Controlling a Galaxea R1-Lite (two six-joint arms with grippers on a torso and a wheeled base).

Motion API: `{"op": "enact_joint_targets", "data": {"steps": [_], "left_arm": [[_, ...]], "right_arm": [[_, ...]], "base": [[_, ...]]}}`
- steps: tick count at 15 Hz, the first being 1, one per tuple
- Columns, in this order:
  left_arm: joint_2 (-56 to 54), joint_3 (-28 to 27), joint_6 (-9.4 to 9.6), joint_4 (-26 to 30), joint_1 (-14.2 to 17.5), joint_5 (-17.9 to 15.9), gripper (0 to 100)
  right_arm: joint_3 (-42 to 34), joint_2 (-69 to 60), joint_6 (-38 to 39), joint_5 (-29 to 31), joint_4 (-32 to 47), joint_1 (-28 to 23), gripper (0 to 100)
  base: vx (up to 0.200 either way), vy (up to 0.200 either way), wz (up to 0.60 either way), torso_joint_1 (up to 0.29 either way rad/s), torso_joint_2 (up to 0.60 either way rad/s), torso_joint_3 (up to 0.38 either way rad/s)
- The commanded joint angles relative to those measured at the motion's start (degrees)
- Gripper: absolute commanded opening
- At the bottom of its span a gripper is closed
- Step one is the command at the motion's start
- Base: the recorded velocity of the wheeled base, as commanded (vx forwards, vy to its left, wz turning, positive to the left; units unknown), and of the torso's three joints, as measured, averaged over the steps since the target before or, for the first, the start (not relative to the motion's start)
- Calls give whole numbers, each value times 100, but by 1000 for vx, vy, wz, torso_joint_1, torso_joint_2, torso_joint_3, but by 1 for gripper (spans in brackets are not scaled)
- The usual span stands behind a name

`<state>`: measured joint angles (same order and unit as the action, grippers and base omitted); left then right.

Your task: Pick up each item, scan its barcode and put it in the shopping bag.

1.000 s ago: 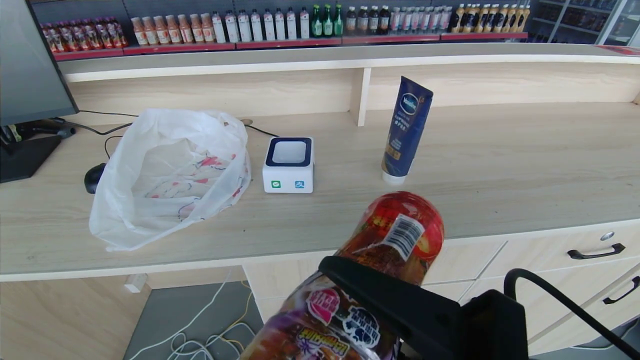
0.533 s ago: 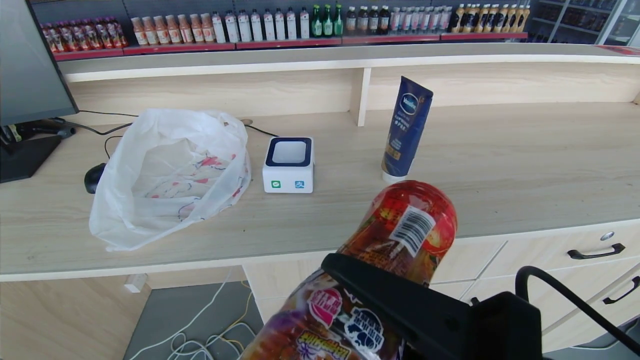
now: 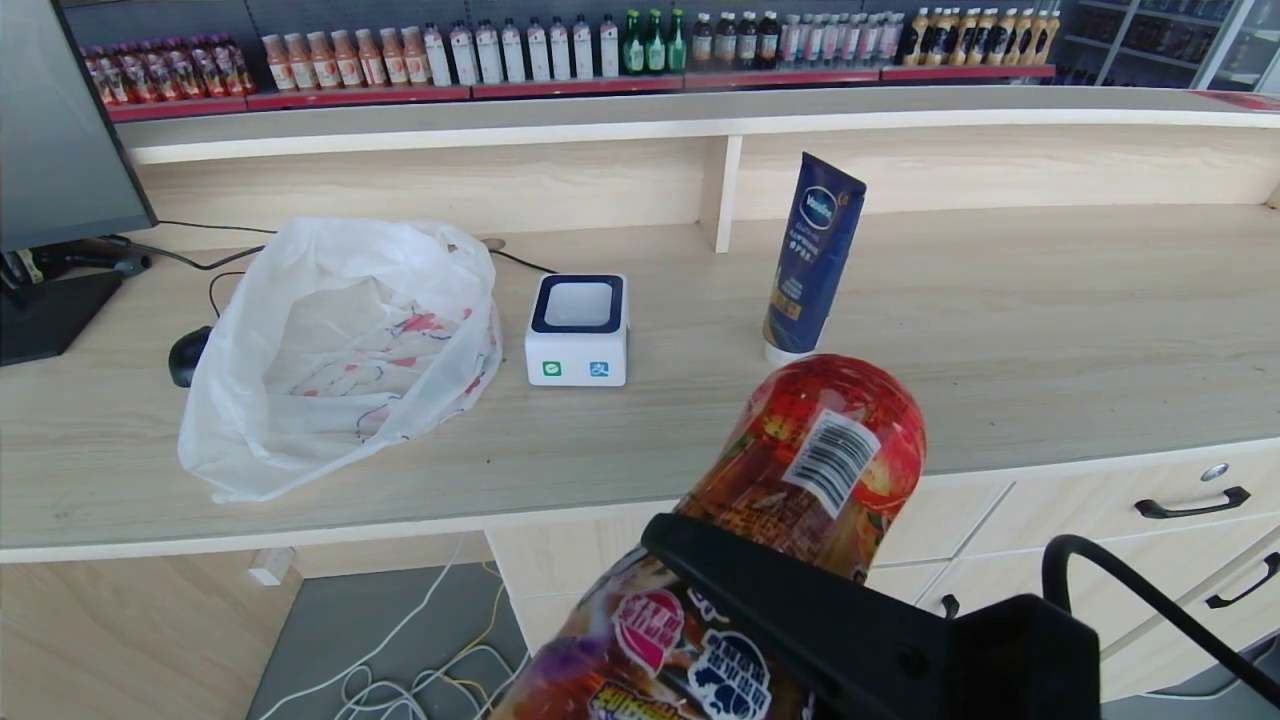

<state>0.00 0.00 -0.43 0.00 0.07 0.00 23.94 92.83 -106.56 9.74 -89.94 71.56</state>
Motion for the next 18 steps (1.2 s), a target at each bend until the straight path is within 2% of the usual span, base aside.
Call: {"op": "enact_joint_targets", "data": {"steps": [1,9,12,18], "left_arm": [[0,0,-1,0,1,0,100],[0,0,-1,0,1,0,100],[0,0,-1,0,1,0,100],[0,0,-1,0,1,0,100]], "right_arm": [[-4,-2,-5,2,-6,16,0],[32,7,39,2,-6,51,0],[111,60,408,2,-6,95,0],[119,42,2315,10,-6,-10,0]], "base": [[0,0,0,0,0,0],[0,0,0,0,0,0],[0,0,0,0,0,0],[0,0,0,0,0,0]]}}
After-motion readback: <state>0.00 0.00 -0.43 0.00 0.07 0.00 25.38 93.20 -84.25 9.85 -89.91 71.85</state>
